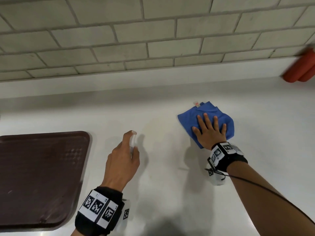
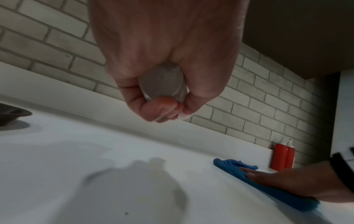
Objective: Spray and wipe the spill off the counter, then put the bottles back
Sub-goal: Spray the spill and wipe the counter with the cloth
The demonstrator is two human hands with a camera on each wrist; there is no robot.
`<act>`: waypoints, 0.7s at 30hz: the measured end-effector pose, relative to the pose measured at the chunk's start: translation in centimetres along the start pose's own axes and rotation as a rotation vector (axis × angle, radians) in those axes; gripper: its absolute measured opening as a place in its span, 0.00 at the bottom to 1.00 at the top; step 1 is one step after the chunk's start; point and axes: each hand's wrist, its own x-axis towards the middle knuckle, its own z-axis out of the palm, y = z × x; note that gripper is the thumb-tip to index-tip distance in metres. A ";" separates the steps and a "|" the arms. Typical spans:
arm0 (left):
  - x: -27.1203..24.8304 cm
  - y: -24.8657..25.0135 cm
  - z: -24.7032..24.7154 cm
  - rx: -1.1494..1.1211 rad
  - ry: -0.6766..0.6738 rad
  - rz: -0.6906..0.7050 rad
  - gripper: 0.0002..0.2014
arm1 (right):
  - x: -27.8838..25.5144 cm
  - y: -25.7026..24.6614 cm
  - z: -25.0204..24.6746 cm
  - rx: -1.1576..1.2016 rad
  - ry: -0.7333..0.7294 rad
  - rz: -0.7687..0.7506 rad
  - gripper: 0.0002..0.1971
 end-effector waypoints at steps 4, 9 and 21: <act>0.1 1.6 1.1 -0.002 0.004 0.034 0.19 | -4.0 3.8 0.9 -0.033 0.005 0.010 0.34; 0.5 4.5 2.5 -0.037 -0.021 0.066 0.21 | -9.5 8.2 2.4 -0.080 0.011 0.019 0.44; -1.4 8.6 5.4 -0.023 -0.007 0.039 0.18 | -17.2 13.4 4.7 -0.097 0.037 0.023 0.35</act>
